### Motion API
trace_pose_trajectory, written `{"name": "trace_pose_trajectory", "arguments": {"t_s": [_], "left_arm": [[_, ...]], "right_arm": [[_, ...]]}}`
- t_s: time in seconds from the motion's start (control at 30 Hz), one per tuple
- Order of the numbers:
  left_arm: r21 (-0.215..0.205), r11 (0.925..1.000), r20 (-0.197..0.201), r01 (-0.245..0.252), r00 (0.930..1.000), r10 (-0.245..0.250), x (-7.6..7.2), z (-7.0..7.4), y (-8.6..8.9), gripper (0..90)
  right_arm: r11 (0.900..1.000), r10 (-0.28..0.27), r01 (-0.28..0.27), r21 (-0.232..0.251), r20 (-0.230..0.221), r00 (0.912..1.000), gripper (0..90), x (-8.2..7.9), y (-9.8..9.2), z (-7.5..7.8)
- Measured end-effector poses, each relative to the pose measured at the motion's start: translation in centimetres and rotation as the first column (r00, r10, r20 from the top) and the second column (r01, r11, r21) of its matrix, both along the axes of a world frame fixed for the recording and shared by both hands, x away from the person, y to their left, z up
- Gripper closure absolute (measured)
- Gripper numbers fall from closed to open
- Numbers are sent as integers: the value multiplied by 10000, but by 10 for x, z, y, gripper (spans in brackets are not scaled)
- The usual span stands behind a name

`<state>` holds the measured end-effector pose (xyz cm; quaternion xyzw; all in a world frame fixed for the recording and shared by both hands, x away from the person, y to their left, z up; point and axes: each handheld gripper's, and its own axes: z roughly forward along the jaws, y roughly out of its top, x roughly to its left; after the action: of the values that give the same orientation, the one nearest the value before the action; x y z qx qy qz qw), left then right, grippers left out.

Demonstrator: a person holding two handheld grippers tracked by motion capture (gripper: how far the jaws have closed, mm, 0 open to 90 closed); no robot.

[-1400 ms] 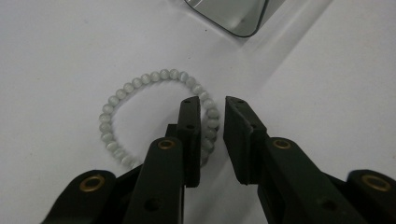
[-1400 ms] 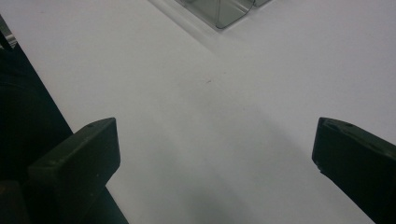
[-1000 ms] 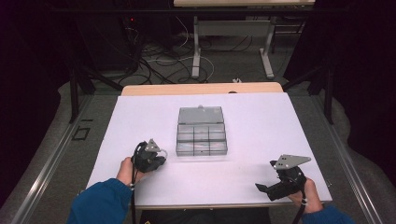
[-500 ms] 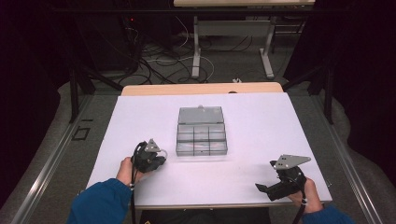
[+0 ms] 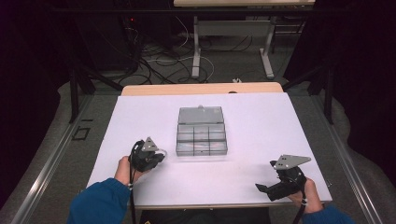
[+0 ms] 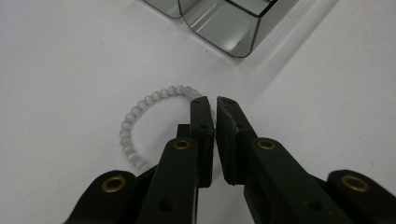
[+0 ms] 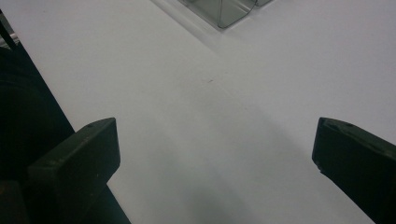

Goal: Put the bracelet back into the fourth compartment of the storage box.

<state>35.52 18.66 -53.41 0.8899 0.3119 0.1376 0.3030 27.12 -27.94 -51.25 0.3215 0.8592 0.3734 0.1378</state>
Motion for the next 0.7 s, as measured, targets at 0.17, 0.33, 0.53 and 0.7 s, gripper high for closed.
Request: {"name": "trace_pose_trajectory", "arguments": {"t_s": [0.17,0.33,0.53,0.7], "left_arm": [[-103,9999,243,-72,9997,75,-1,4,1,855],[-188,9997,413,-164,9990,171,-2,8,3,856],[-311,9992,568,-269,9980,287,-3,11,4,856],[-363,9988,635,-342,9973,365,-5,15,5,856]], "right_arm": [[10000,-16,16,70,49,10000,5,0,0,-1],[10000,-20,19,67,73,10000,5,0,0,-1],[10000,0,0,65,62,10000,5,0,0,-1],[10000,-21,21,49,45,10000,5,0,0,-1]]}}
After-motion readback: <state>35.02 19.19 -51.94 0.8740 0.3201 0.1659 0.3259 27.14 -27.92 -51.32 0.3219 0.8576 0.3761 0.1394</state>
